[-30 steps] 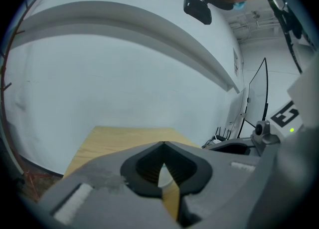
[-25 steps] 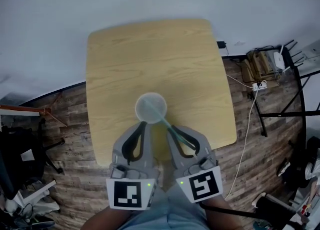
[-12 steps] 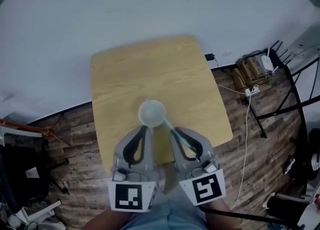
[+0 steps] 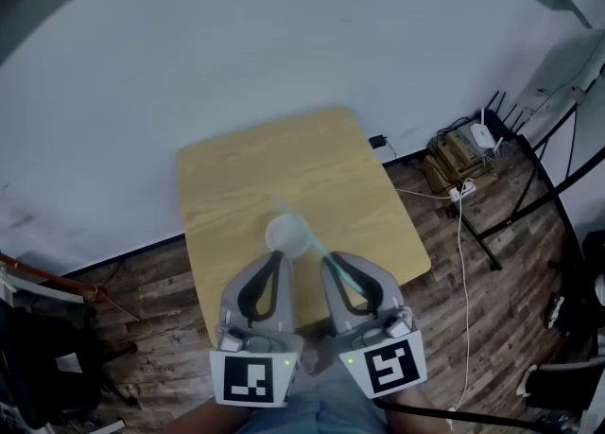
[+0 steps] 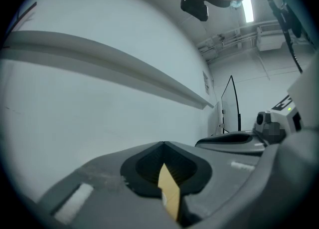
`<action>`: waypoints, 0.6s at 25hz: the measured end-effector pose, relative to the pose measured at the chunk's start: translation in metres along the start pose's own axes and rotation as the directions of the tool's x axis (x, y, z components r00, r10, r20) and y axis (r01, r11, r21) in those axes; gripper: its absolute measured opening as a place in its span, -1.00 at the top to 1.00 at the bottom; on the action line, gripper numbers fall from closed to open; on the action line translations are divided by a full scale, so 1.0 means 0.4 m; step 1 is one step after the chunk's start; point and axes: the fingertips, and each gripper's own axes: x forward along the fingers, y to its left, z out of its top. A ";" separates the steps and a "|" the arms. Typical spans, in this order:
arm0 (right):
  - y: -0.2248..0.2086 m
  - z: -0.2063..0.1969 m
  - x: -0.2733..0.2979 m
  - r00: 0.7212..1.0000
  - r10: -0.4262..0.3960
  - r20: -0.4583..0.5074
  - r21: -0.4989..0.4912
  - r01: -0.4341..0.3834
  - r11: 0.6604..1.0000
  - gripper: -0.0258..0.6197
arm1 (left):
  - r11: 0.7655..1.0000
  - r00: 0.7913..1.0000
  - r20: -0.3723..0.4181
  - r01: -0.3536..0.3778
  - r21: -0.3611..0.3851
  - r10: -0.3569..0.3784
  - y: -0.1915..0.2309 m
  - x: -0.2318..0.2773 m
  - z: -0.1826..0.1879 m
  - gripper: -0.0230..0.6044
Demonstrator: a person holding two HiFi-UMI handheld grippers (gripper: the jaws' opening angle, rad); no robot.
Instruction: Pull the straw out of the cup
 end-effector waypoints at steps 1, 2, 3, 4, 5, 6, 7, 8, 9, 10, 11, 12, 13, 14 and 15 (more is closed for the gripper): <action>0.005 0.010 -0.006 1.000 -0.008 0.012 -0.003 0.008 1.000 0.80 | 1.000 1.000 0.010 0.006 0.007 -0.006 -0.001 -0.007 0.009 0.86; 0.009 0.019 -0.012 1.000 -0.015 0.023 -0.006 0.015 1.000 0.80 | 1.000 1.000 0.019 0.010 0.011 -0.010 -0.002 -0.013 0.017 0.86; 0.013 0.027 -0.019 0.999 -0.023 0.032 -0.008 0.024 1.000 0.80 | 1.000 1.000 0.026 0.014 0.016 -0.015 -0.004 -0.020 0.024 0.86; 0.017 0.034 -0.026 0.999 -0.032 0.040 -0.009 0.032 0.999 0.80 | 1.000 0.999 0.031 0.019 0.023 -0.020 -0.006 -0.027 0.029 0.86; 0.020 0.040 -0.032 0.998 -0.040 0.046 -0.012 0.040 0.999 0.80 | 0.999 0.999 0.037 0.025 0.032 -0.026 -0.009 -0.033 0.035 0.86; 0.021 0.047 -0.038 0.998 -0.047 0.051 -0.017 0.048 0.999 0.80 | 0.999 0.998 0.046 0.030 0.041 -0.032 -0.013 -0.039 0.042 0.86; 0.022 0.054 -0.043 0.997 -0.054 0.057 -0.022 0.055 0.998 0.80 | 0.998 0.998 0.056 0.034 0.048 -0.037 -0.016 -0.043 0.050 0.86; 0.021 0.062 -0.048 0.996 -0.061 0.064 -0.026 0.063 0.998 0.80 | 0.998 0.997 0.065 0.037 0.055 -0.041 -0.020 -0.048 0.058 0.86; 0.021 0.070 -0.052 0.995 -0.068 0.073 -0.028 0.070 0.997 0.80 | 0.997 0.996 0.073 0.040 0.063 -0.044 -0.023 -0.052 0.065 0.86; 0.021 0.079 -0.057 0.994 -0.074 0.083 -0.030 0.077 0.997 0.80 | 0.997 0.996 0.079 0.042 0.069 -0.047 -0.025 -0.057 0.071 0.86; 0.022 0.088 -0.061 0.993 -0.079 0.093 -0.031 0.082 0.996 0.80 | 0.996 0.995 0.084 0.043 0.075 -0.049 -0.026 -0.062 0.077 0.86; 0.024 0.095 -0.064 0.991 -0.082 0.102 -0.033 0.085 0.996 0.80 | 0.996 0.995 0.088 0.044 0.082 -0.051 -0.027 -0.066 0.082 0.86; 0.027 0.099 -0.066 0.991 -0.082 0.108 -0.035 0.086 0.996 0.80 | 0.995 0.994 0.090 0.046 0.088 -0.054 -0.028 -0.069 0.084 0.86; 0.029 0.101 -0.068 0.991 -0.080 0.110 -0.038 0.085 0.996 0.80 | 0.995 0.994 0.092 0.047 0.092 -0.055 -0.029 -0.071 0.085 0.86; 0.031 0.102 -0.069 0.991 -0.078 0.111 -0.039 0.083 0.996 0.81 | 0.994 0.994 0.092 0.048 0.095 -0.056 -0.031 -0.074 0.085 0.86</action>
